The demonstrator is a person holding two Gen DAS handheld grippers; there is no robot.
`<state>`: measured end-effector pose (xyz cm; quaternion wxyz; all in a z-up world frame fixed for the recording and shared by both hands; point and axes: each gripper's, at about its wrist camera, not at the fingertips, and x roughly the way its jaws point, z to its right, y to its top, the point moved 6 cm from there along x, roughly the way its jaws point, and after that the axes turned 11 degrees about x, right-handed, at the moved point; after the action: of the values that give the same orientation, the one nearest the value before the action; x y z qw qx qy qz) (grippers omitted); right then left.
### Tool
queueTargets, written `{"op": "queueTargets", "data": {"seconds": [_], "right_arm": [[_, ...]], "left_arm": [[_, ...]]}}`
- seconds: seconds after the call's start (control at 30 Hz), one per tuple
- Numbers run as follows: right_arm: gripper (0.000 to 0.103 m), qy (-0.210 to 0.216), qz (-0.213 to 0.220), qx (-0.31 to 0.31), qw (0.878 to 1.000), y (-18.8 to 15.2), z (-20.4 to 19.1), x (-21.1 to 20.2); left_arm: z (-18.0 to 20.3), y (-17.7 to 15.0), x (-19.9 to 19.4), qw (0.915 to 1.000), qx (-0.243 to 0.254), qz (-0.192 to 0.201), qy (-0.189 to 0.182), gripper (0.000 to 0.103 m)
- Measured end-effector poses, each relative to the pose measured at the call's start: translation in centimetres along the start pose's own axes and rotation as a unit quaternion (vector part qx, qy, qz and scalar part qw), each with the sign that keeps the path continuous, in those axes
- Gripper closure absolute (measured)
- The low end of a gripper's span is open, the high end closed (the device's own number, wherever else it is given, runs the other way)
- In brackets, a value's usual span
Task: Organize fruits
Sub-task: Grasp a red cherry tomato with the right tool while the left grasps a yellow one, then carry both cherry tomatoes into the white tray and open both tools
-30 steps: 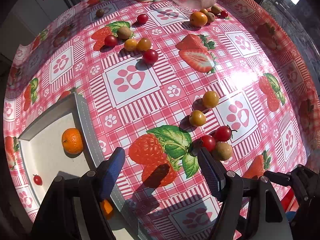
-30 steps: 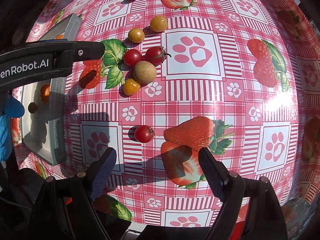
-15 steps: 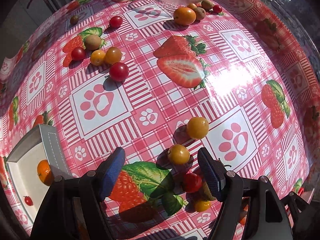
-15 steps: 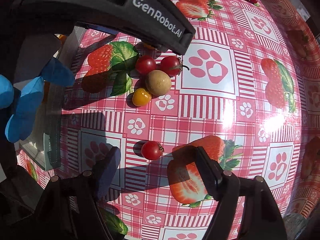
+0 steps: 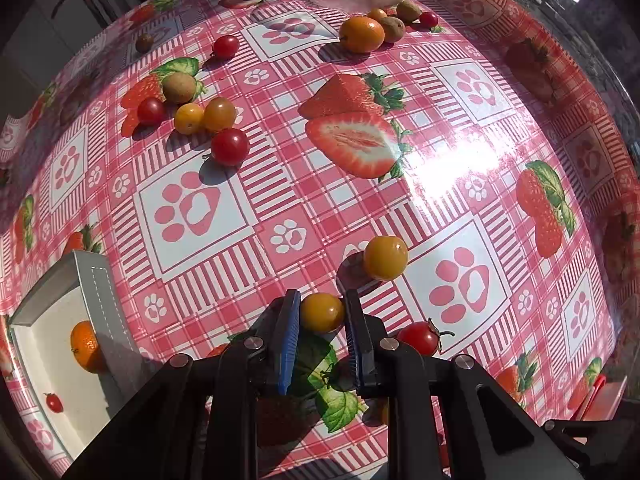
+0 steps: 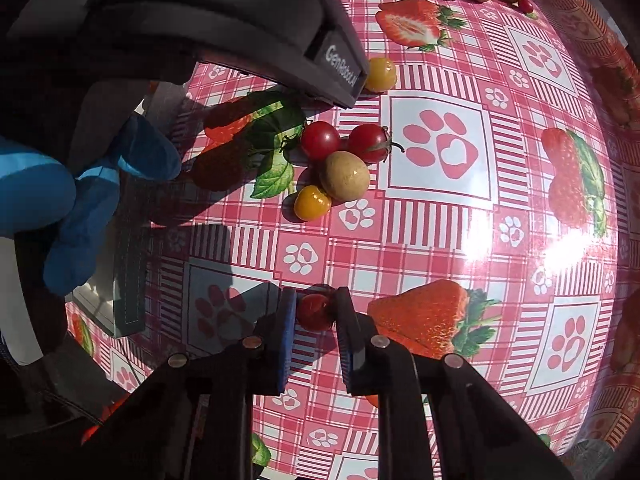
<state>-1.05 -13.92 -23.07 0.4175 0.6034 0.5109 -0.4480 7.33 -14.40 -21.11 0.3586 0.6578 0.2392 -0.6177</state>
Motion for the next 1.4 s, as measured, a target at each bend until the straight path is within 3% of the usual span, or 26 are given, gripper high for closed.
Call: {"op": "queueTargets", "data": {"seconds": [0.3,0.53,0.6,0.7,1.4], "right_arm": [[0.081,0.023,-0.002,0.041,0.999,0.3,2.6,-1.6],[0.081,0.028,-0.006,0.054,0.998,0.5,4.4,-2.5],[0.081,0.029,-0.007,0.057,0.998,1.9,5.0,-3.2],[0.081,0.028,-0.007,0.055,0.998,0.5,4.5,-4.9],[0.081,0.023,-0.008,-0.003,1.000,1.0,-1.2,-5.9]], "left_arm": [[-1.5,-2.5,-3.4,0.9993,-0.032,0.017,-0.010,0.080],[-3.1,-6.2,-6.0,0.9975,-0.064,0.027,-0.012,0.080],[-3.4,-7.0,-6.3,0.9971,-0.071,0.026,-0.011,0.080],[-4.2,-8.3,-6.6,0.9965,-0.079,0.025,-0.008,0.080],[-8.0,-15.1,-8.8,0.9880,-0.150,0.038,-0.004,0.080]]}}
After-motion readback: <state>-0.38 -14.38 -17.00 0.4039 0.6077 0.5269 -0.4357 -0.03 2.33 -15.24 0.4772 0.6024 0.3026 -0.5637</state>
